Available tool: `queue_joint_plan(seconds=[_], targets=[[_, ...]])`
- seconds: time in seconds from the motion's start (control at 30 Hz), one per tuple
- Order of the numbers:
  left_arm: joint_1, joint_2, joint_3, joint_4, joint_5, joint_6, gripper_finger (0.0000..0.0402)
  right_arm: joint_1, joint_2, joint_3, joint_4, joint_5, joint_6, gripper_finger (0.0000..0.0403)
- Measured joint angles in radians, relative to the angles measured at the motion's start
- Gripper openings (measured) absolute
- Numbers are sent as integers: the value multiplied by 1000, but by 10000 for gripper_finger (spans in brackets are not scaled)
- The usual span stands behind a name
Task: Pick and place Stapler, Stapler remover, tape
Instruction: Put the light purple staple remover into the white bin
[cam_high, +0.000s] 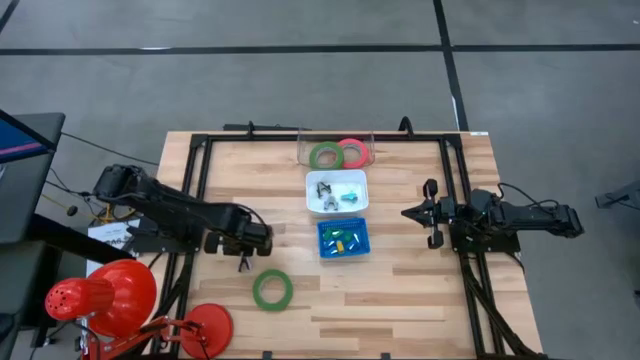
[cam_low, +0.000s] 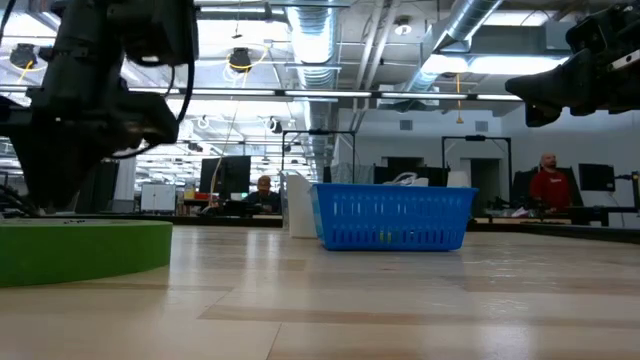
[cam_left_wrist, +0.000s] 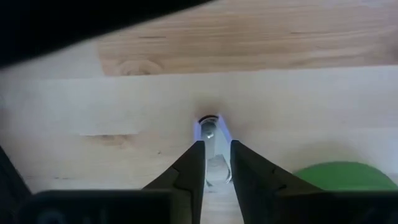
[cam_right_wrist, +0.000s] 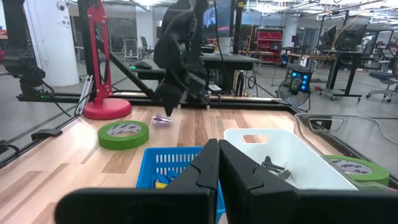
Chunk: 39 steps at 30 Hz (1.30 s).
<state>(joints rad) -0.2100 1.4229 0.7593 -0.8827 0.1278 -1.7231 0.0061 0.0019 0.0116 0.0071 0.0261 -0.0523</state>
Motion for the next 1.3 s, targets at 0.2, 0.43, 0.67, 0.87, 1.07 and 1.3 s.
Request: queue_joint_plan(seconds=[0.2, 0.43, 0.67, 0.87, 1.07, 1.3], targets=[[-7, -87, 0, -17, -4, -17, 97, 0, 0, 0, 0, 0, 0, 1], [-71, -143, 1, -20, -4, -56, 146, 0, 0, 0, 0, 0, 0, 1], [-143, -142, 1, -19, -1, -127, 188, 0, 0, 0, 0, 0, 0, 1], [-174, -142, -10, -15, 0, -171, 194, 0, 0, 0, 0, 0, 0, 1], [-178, -142, -49, -4, 0, -193, 185, 0, 0, 0, 0, 0, 0, 1], [-178, -141, -84, 66, -1, -193, 176, 0, 0, 0, 0, 0, 0, 1]])
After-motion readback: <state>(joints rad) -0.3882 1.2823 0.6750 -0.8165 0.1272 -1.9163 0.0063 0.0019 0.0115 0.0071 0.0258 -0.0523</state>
